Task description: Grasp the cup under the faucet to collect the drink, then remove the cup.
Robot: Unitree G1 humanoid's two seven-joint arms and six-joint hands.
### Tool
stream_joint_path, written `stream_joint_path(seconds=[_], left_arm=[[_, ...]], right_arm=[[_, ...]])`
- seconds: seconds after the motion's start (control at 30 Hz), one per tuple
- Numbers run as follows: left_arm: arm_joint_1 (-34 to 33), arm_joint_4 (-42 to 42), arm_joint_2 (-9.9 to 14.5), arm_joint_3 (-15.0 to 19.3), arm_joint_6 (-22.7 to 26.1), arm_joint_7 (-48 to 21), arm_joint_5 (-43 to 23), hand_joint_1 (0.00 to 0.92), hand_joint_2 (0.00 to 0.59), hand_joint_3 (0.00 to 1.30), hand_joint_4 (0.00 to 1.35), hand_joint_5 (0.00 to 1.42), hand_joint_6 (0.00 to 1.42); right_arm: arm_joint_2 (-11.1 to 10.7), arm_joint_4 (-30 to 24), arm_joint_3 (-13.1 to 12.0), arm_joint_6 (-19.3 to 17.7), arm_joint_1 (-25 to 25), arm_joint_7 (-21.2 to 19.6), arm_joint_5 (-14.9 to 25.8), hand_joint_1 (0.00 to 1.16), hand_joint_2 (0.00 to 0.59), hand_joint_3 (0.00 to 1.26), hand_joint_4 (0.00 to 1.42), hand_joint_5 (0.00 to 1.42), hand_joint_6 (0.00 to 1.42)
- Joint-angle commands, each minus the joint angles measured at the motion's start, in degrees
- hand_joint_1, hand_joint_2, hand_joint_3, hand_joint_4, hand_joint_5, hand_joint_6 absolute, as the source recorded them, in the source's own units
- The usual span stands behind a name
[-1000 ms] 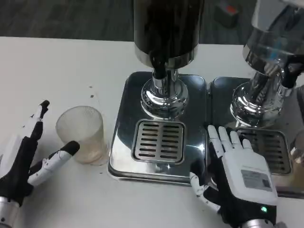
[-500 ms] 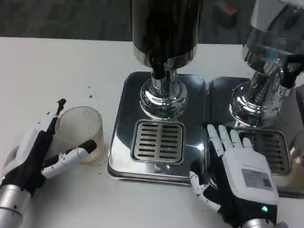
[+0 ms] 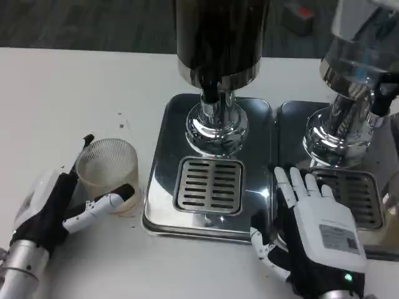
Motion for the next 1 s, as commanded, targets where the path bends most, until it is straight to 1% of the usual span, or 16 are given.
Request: stream_joint_path(seconds=[0.03, 0.23, 0.33, 0.4, 0.43, 0.53, 0.67, 0.77, 0.87, 0.93, 1.0], left_arm=[[-0.84, 0.83, -0.10, -1.07, 0.31, -0.98, 0.58, 0.187, 0.031, 0.00, 0.00, 0.10, 0.08], [-0.99, 0.94, -0.04, -1.45, 0.06, -0.34, 0.69, 0.229, 0.049, 0.00, 0.00, 0.19, 0.20], [-1.16, 1.11, 0.01, -1.58, -0.03, -0.30, 0.52, 0.243, 0.058, 0.00, 0.00, 0.24, 0.24], [-1.24, 1.16, 0.03, -1.67, -0.33, 0.11, 0.57, 0.254, 0.067, 0.00, 0.03, 0.28, 0.28], [-1.25, 1.17, 0.04, -1.69, -0.46, 0.29, 0.58, 0.263, 0.069, 0.01, 0.05, 0.31, 0.33], [-0.99, 1.00, -0.05, -1.48, -1.08, 2.33, 0.68, 0.281, 0.082, 0.08, 0.14, 0.41, 0.45], [-0.79, 0.76, -0.13, -1.28, -2.08, 4.79, 0.65, 0.325, 0.099, 0.24, 0.31, 0.57, 0.62], [-0.88, 0.70, -0.06, -1.28, -2.70, 6.35, 0.84, 0.346, 0.104, 0.33, 0.42, 0.67, 0.69], [-1.02, 0.68, 0.04, -1.38, -3.15, 7.63, 1.14, 0.353, 0.106, 0.40, 0.50, 0.74, 0.74], [-1.17, 0.81, 0.04, -1.50, -3.25, 8.16, 1.24, 0.374, 0.107, 0.43, 0.55, 0.79, 0.77], [-1.29, 0.91, 0.04, -1.57, -3.28, 8.43, 1.33, 0.368, 0.103, 0.45, 0.56, 0.81, 0.79]], right_arm=[[0.15, -0.76, 0.29, 0.40, 0.46, -0.24, -0.33, 0.45, 0.511, 0.05, 0.00, 0.00, 0.00], [0.03, -0.73, 0.15, 0.39, 0.27, -0.09, -0.09, 0.45, 0.511, 0.06, 0.00, 0.00, 0.00], [-0.01, -0.68, 0.26, 0.32, 0.19, -0.18, -0.22, 0.45, 0.511, 0.06, 0.00, 0.00, 0.01], [0.04, -0.64, 0.33, 0.33, 0.12, -0.10, -0.21, 0.46, 0.511, 0.06, 0.00, 0.00, 0.02], [0.07, -0.61, 0.34, 0.34, 0.11, -0.06, -0.16, 0.46, 0.511, 0.06, 0.00, 0.00, 0.03], [0.16, -0.50, 0.37, 0.34, 0.10, -0.06, -0.03, 0.46, 0.511, 0.06, 0.00, 0.00, 0.04], [0.16, -0.37, 0.36, 0.27, 0.06, -0.02, 0.13, 0.46, 0.511, 0.06, 0.00, 0.00, 0.05], [0.26, -0.27, 0.32, 0.32, 0.00, -0.04, 0.22, 0.46, 0.511, 0.06, 0.00, 0.00, 0.06], [0.34, -0.16, 0.26, 0.34, -0.07, -0.07, 0.32, 0.46, 0.511, 0.06, 0.00, 0.00, 0.07], [0.39, -0.04, 0.21, 0.33, -0.16, -0.10, 0.41, 0.46, 0.511, 0.06, 0.00, 0.00, 0.07], [0.45, 0.02, 0.20, 0.35, -0.19, -0.13, 0.44, 0.46, 0.511, 0.06, 0.00, 0.00, 0.07]])
